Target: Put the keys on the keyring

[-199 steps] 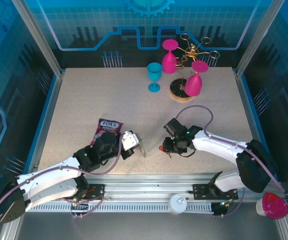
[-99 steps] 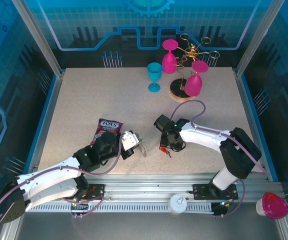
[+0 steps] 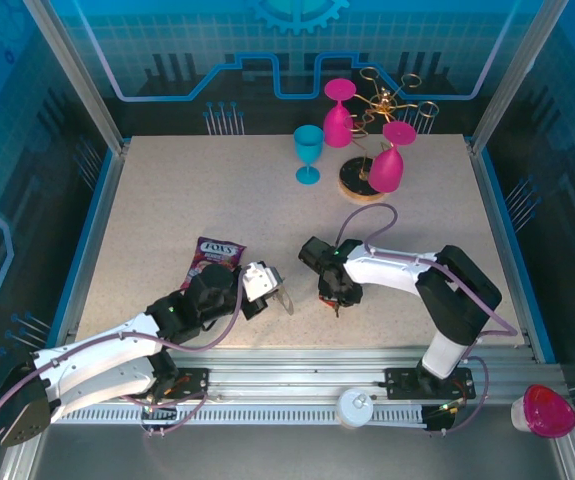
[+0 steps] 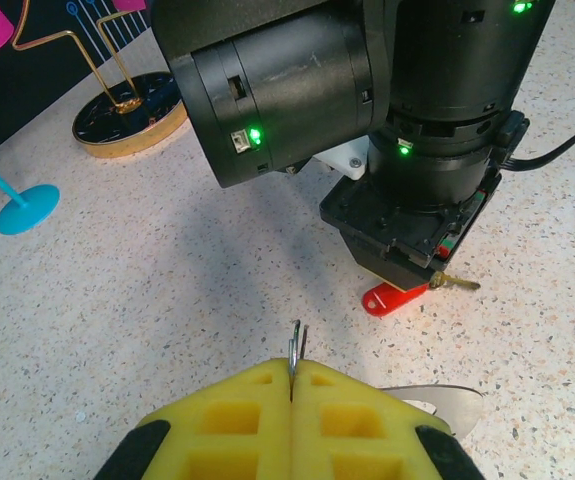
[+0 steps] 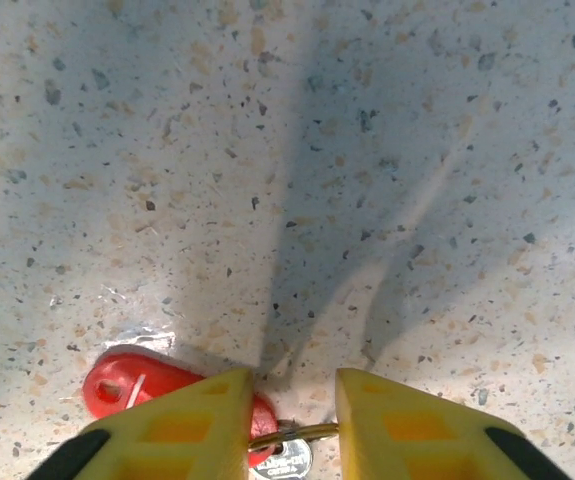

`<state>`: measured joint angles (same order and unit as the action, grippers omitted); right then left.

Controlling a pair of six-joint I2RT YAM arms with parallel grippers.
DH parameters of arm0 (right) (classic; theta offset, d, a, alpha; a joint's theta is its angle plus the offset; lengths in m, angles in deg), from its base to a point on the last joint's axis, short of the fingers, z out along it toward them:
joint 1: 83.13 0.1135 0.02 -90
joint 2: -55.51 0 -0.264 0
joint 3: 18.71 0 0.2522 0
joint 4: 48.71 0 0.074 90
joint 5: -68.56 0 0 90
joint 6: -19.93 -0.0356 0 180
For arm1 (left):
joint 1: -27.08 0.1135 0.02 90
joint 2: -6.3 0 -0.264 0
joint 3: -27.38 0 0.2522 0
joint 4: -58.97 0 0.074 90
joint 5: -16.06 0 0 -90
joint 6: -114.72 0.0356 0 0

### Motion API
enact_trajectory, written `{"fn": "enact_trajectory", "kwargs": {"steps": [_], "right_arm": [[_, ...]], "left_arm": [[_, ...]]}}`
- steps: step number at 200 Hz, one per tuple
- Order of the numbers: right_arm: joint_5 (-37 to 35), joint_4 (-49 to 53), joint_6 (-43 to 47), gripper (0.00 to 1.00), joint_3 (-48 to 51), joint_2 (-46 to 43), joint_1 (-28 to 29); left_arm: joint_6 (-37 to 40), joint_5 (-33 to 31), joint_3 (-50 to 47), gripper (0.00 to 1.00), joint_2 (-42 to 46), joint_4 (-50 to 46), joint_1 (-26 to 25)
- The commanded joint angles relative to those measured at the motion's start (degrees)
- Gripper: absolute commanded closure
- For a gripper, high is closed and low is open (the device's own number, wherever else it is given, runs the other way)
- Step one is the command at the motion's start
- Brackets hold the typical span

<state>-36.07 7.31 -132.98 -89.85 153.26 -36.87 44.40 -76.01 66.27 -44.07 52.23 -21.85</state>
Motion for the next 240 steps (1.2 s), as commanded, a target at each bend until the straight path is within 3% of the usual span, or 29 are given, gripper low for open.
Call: {"fn": "enact_trajectory", "kwargs": {"steps": [1, 36, 67, 80, 98, 112, 170, 240], "right_arm": [[-1.60, 2.62, -1.42, 0.79, -0.98, 0.60, 0.97], [-2.21, 3.83, -1.25, 0.90, -1.02, -0.78, 1.26], [-2.60, 5.09, 1.07, 0.93, -1.15, -3.73, 1.61], [-3.10, 6.44, 1.43, 0.87, -1.22, -5.11, 1.80], [-2.41, 7.22, 0.76, 0.65, -1.40, -5.80, 2.55], [-1.48, 7.22, -0.15, 0.60, -1.95, -4.88, 3.96], [-0.66, 5.20, -0.92, 0.58, -1.37, -0.94, 5.87], [-0.26, 3.71, -0.76, 0.68, -0.44, 1.30, 5.51]], "left_arm": [[0.97, 1.29, 0.23, 1.00, 1.22, 0.36, -0.16], [1.06, 1.32, 0.21, 1.00, 1.21, 0.44, -0.16], [1.06, 1.20, 0.21, 1.00, 1.32, 0.27, -0.12], [1.02, 1.32, 0.20, 1.00, 1.33, 0.27, -0.12], [0.97, 1.44, 0.19, 1.00, 1.04, 0.62, -0.17], [0.97, 1.47, 0.23, 1.00, 0.95, 0.63, -0.12], [0.97, 1.45, 0.24, 1.00, 1.70, 0.00, -0.17], [1.15, 1.37, 0.23, 1.00, 1.44, 0.31, -0.12]]}}
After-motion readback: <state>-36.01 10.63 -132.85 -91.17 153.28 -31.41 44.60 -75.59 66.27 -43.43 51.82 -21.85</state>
